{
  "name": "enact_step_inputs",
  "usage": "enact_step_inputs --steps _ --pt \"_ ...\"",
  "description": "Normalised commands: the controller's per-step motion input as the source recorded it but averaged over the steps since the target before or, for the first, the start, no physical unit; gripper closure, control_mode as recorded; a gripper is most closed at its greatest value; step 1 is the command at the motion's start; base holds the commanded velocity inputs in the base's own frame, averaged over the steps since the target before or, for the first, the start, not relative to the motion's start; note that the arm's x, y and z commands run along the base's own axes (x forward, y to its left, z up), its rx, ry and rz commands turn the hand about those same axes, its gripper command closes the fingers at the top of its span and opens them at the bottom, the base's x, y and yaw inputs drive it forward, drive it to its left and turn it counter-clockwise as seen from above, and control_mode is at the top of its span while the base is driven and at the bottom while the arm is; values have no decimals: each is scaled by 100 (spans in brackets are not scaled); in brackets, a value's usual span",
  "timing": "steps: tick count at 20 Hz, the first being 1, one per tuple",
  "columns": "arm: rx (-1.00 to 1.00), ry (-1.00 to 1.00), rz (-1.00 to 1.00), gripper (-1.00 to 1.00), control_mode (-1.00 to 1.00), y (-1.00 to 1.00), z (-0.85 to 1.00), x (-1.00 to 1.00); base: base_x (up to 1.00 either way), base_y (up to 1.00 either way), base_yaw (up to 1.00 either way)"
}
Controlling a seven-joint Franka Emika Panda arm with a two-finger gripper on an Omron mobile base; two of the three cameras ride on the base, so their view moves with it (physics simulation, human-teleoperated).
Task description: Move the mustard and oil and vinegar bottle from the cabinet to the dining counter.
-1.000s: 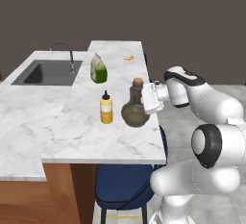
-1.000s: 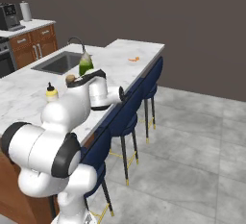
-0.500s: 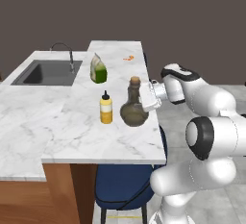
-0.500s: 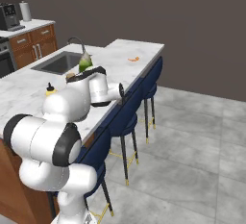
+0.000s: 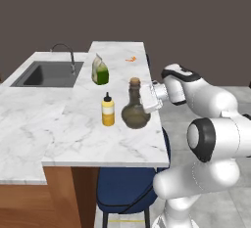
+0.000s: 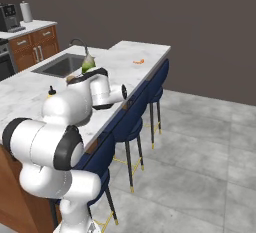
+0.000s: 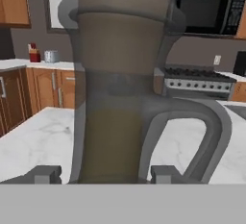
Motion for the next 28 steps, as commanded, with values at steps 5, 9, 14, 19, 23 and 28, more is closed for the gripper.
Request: enact_step_inputs --steps 5,9,14,19,23,28 --pt "0 -12 0 100 -100 20 -57 -15 0 0 0" --pt "0 -14 0 100 -100 5 -55 -26 0 0 0" --pt "0 -10 0 100 -100 0 -48 -13 0 0 0" --pt "0 -2 0 100 -100 -3 -38 4 0 0 0" --pt "1 0 0 -100 -100 -6 -43 15 0 0 0" --pt "0 0 0 -100 -100 -5 -45 7 0 0 0"
